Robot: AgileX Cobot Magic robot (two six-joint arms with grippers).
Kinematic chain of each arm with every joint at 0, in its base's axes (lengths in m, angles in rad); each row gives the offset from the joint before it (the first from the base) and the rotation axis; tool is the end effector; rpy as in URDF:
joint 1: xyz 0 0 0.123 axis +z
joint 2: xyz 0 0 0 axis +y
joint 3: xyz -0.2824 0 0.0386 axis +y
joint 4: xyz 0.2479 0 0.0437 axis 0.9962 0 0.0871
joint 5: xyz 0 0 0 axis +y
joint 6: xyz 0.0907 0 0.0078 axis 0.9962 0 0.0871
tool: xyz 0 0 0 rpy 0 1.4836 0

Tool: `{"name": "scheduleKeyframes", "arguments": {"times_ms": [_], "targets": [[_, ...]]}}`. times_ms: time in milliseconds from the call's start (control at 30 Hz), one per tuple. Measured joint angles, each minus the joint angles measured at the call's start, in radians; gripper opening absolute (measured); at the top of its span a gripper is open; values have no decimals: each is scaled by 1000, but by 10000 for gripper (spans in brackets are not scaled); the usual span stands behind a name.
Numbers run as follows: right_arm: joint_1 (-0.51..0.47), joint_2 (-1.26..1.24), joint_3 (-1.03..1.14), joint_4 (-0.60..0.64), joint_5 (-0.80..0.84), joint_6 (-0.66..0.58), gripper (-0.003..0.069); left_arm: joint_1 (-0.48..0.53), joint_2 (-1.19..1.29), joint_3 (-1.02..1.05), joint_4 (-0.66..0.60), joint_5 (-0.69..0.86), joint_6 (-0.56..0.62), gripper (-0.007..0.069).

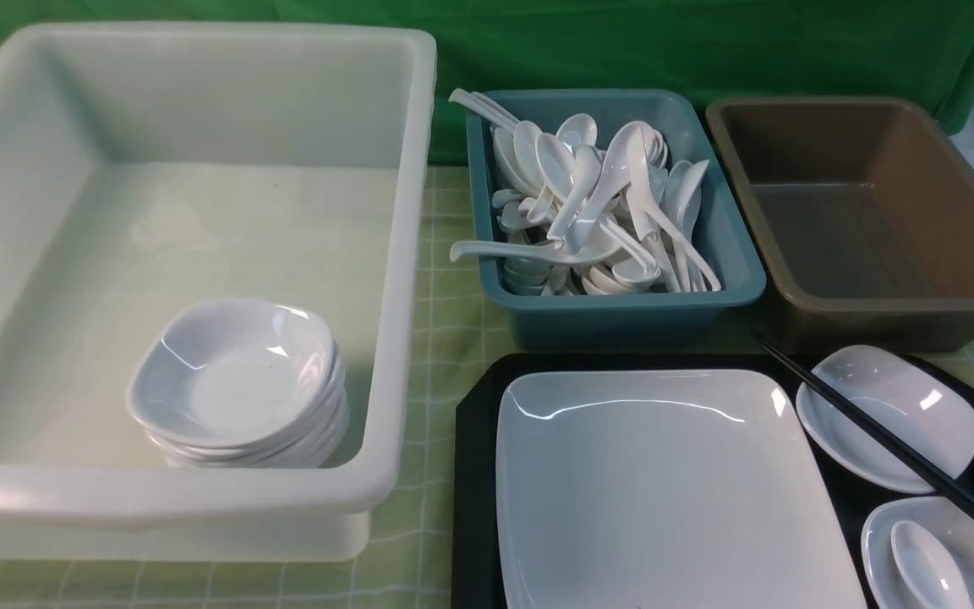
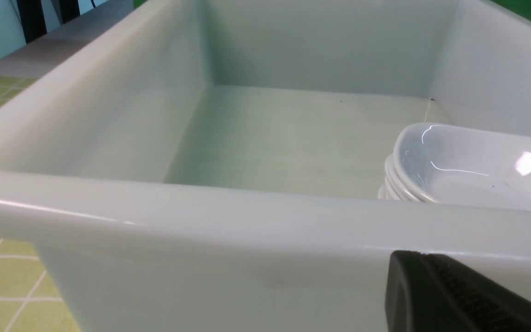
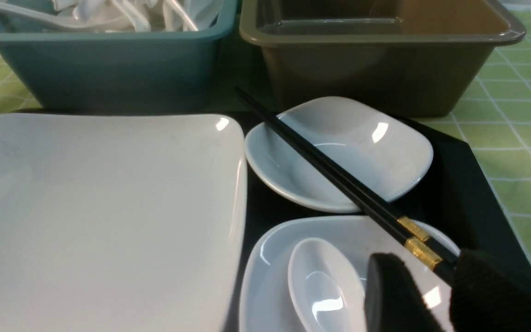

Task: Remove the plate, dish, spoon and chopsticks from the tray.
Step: Use the right arm to grab a pair of chopsticks from the plate

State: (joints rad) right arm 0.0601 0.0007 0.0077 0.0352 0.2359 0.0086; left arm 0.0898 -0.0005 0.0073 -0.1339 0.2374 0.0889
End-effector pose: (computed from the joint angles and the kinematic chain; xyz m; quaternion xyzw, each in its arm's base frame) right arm 0.0556 0.0041 0.1891 -0.0092 0.7603 0.0365 0.6485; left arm 0.0557 0.0021 0.1893 -0.0396 0.7587 0.0038 0.6503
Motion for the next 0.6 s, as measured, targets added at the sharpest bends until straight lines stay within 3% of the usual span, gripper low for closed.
{"name": "scheduleKeyframes", "arguments": {"times_ms": [367, 433, 533, 600], "targets": [[0, 0, 0, 0, 0, 0, 240, 0, 0, 0, -27, -46, -25, 23], [0, 0, 0, 0, 0, 0, 240, 0, 0, 0, -129, -91, -95, 23], [0, 0, 0, 0, 0, 0, 240, 0, 0, 0, -397, -193, -251, 23], [0, 0, 0, 0, 0, 0, 240, 0, 0, 0, -485, -254, -300, 23]]}}
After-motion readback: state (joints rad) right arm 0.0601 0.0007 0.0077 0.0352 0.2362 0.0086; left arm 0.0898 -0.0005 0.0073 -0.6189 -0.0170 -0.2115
